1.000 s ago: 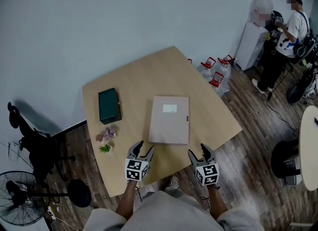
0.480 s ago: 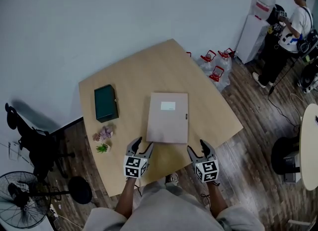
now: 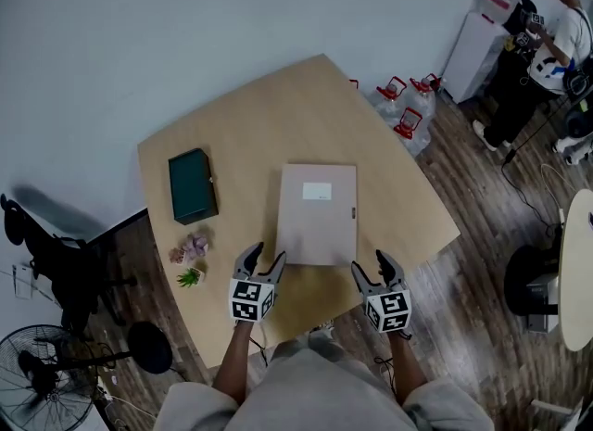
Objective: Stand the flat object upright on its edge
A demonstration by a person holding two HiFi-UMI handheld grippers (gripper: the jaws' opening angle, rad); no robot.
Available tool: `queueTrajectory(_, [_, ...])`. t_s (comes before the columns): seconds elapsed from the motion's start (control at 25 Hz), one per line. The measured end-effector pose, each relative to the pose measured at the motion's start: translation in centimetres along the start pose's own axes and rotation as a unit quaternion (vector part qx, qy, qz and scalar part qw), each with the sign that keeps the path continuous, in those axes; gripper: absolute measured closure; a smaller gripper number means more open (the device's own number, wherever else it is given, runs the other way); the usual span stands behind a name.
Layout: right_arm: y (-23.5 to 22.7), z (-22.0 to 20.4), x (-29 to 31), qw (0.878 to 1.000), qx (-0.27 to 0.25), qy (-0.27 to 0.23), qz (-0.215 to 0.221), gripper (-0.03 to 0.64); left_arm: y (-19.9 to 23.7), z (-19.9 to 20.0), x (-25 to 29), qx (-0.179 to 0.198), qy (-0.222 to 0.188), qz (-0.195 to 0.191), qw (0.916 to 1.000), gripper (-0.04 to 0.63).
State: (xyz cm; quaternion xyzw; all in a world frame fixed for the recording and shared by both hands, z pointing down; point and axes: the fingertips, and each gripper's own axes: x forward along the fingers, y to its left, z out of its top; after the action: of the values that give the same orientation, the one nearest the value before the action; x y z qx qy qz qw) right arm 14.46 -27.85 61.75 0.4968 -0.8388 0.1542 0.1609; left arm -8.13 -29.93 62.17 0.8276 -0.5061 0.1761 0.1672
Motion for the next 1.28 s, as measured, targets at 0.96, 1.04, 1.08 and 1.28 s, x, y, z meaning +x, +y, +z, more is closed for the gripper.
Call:
queueTrajectory(0.96, [-2.1, -0.7, 7.2, 0.998, 0.027, 0.053, -0.022, 0.339, 4.7, -2.4, 7.6, -0.072, 0.059, -0.05, 0.9944, 0.336])
queueTrajectory(1.04, [-2.3, -0.9, 7.9, 0.998, 0.03, 0.056, -0.021, 0.336, 4.8, -2.5, 8.2, -0.074, 0.063, -0.054, 0.9939, 0.334])
queueTrajectory(1.08, [-2.5, -1.0, 8.2, 0.998, 0.031, 0.058, -0.021, 0.336, 4.8, -2.6, 8.5, -0.074, 0.065, -0.056, 0.9935, 0.333])
queueTrajectory(1.28, [-3.2, -1.5, 9.7, 0.997, 0.042, 0.069, -0.016, 0.327, 4.8, -3.0, 10.0, -0.077, 0.076, -0.063, 0.9921, 0.33])
